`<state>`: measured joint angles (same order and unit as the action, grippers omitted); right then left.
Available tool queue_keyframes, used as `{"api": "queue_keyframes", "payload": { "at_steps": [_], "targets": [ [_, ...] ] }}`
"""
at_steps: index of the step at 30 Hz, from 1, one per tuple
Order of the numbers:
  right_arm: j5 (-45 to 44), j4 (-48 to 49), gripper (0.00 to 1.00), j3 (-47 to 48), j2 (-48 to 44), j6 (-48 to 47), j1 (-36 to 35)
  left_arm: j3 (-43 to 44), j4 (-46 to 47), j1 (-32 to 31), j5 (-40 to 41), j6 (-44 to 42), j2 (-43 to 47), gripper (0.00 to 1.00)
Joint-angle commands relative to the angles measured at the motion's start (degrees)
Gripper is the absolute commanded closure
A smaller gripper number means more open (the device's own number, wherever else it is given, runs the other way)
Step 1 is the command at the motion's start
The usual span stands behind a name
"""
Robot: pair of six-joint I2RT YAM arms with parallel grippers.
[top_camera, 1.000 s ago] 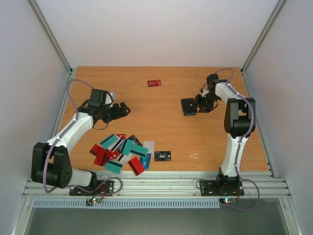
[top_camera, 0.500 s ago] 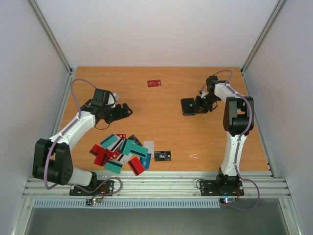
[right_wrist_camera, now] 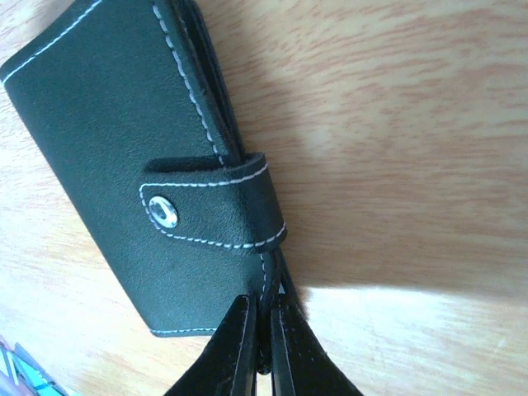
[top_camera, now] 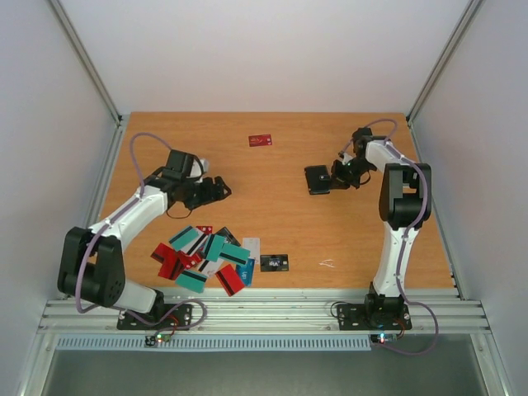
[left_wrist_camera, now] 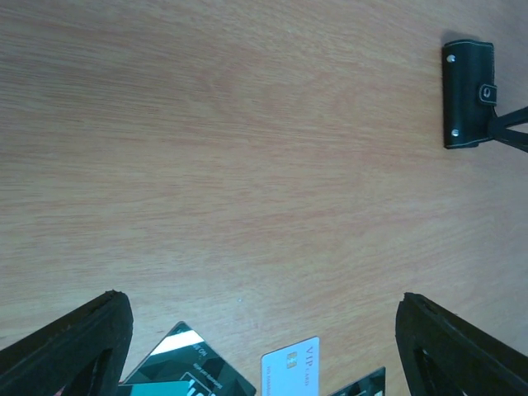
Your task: Put the credit cards into the card holder
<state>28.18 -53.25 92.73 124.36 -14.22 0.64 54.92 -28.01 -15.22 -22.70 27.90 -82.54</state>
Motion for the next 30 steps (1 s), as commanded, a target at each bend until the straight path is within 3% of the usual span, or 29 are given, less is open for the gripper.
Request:
{"api": "queue_keyframes", "payload": {
  "at_steps": [1, 4, 8, 12, 17, 30],
  "targets": [
    [2.7, 0.78, 0.99, -2.41, -4.78, 1.94, 0.19, 2.81, 3.02, -1.85, -1.96, 1.59, -1.46, 0.12],
    [5.97, 2.55, 0.99, -6.01, -8.24, 4.44, -0.15, 2.44, 9.11, -1.99, -5.76, 6.12, -1.65, 0.13],
    [9.21, 5.16, 0.99, -11.3, -14.29, 8.58, -0.64, 0.3, 21.49, -3.62, -7.86, 19.28, -1.8, 0.14],
    [12.2, 6.47, 0.99, -14.8, -18.84, 11.75, -2.91, 3.69, 22.96, -5.65, -9.14, 20.87, -6.06, 0.14],
    [15.29, 7.99, 0.99, -17.61, -23.89, 16.24, -3.62, 1.24, 35.06, -7.16, -10.45, 29.0, -9.27, 0.16],
    [22.96, 8.73, 0.99, -10.07, -29.46, 24.2, -6.61, 4.61, 48.69, -10.33, -11.05, 40.96, -15.96, 0.15]
  ]
}}
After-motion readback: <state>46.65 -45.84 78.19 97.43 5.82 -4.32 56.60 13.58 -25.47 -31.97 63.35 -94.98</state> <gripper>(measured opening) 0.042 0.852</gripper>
